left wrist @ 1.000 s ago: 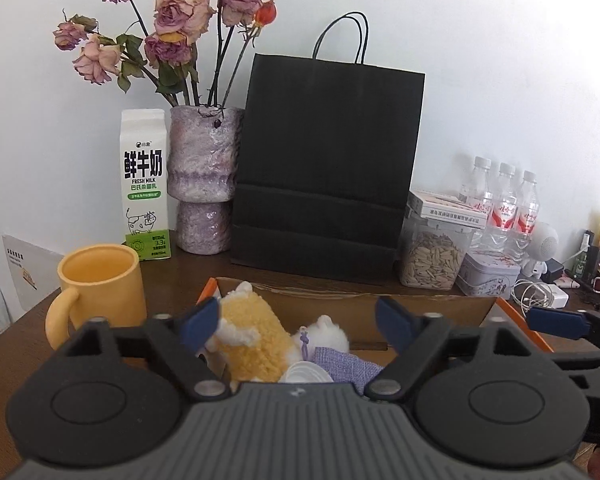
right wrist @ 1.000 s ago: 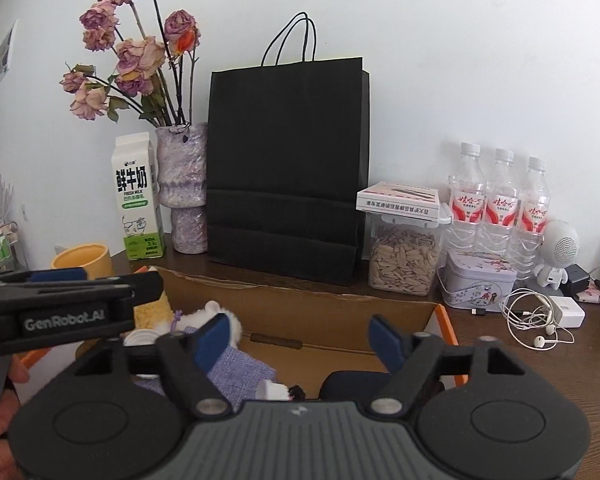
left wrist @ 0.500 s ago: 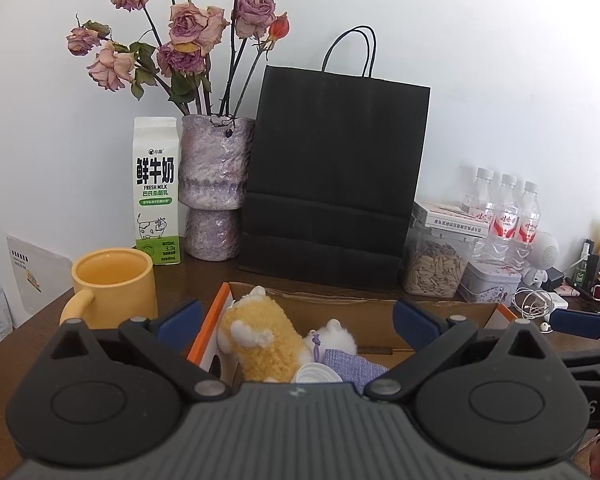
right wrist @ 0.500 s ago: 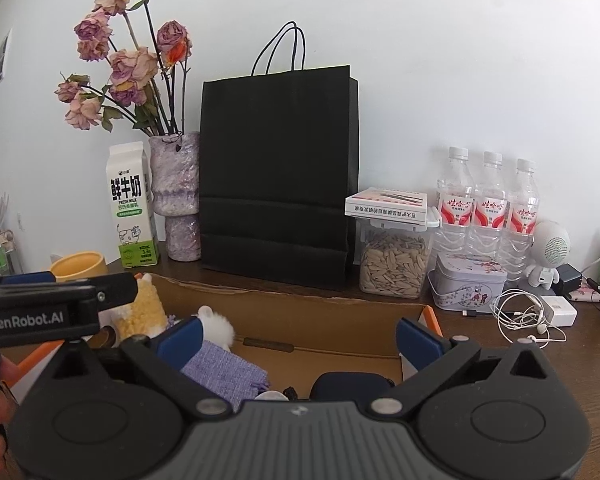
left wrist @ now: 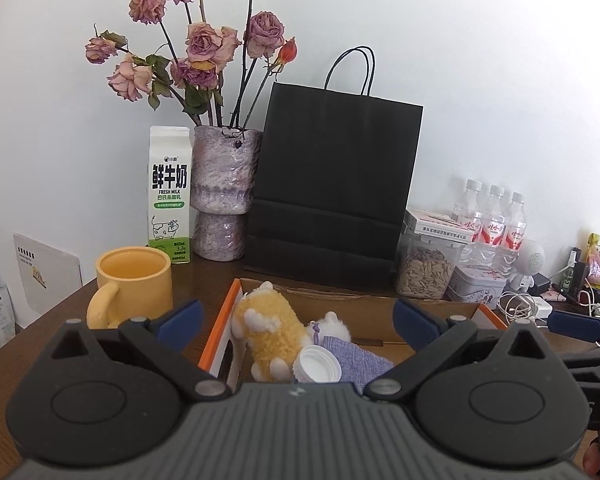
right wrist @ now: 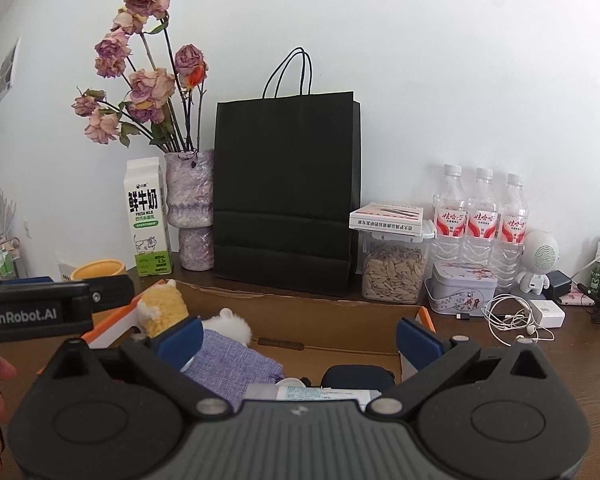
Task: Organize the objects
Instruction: 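Move both tools back from the box toward the remaining caps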
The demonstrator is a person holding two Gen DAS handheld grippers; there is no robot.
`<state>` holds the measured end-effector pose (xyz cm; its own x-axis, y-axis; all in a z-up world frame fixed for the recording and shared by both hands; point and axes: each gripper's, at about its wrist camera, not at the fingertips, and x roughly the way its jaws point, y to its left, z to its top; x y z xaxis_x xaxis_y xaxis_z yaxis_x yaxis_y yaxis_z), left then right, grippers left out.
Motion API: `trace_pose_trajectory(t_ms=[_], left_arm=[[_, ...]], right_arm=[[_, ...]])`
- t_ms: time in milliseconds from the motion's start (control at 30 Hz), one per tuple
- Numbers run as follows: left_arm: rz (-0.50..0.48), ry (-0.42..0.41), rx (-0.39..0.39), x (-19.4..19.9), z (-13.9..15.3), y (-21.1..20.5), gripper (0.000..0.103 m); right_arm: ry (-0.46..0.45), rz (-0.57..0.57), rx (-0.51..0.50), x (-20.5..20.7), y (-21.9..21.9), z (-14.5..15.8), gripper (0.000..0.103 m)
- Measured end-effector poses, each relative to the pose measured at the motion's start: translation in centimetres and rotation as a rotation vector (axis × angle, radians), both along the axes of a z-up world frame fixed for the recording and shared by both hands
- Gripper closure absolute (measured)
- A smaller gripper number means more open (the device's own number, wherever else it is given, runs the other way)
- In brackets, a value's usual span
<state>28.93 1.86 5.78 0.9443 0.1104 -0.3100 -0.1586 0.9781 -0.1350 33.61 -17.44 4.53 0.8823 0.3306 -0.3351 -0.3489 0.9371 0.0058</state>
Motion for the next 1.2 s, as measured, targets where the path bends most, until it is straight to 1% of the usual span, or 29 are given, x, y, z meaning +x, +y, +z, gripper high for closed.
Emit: trace_pose_trajectory(t_ms=[133, 333, 500, 600, 867, 1067, 1200], left_arm=[[0.005, 0.005, -0.003, -1.7, 0.1, 0.3, 0.000], [0.007, 0.022, 0.017, -4.3, 0.1, 0.8, 0.000], [0.011, 0.053, 0.038, -6.3, -0.3, 1.4, 0.000], [0.011, 0.088, 0.044, -7.4, -1.0, 1.9, 0.000], [-0.024, 0.206, 0.068, -10.2, -3.4, 2.8, 0.000], [-0.064, 0.289, 0.075, -11.7, -5.4, 2.7, 0.000], [-0.068, 0.316, 0.070, -11.7, -6.1, 2.8, 0.000]], right_arm=[[-0.004, 0.006, 0.004, -1.8, -0.2, 0.2, 0.000], [-0.008, 0.017, 0.010, -4.7, -0.6, 0.4, 0.000], [0.001, 0.035, -0.006, -7.3, -0.8, -0.1, 0.000], [0.017, 0.051, -0.025, -8.7, -0.8, -0.7, 0.000], [0.113, 0.115, -0.071, -11.8, -0.7, -3.4, 0.000], [0.208, 0.152, -0.123, -12.6, -0.1, -5.8, 0.000], [0.248, 0.165, -0.139, -12.8, 0.2, -6.7, 0.000]])
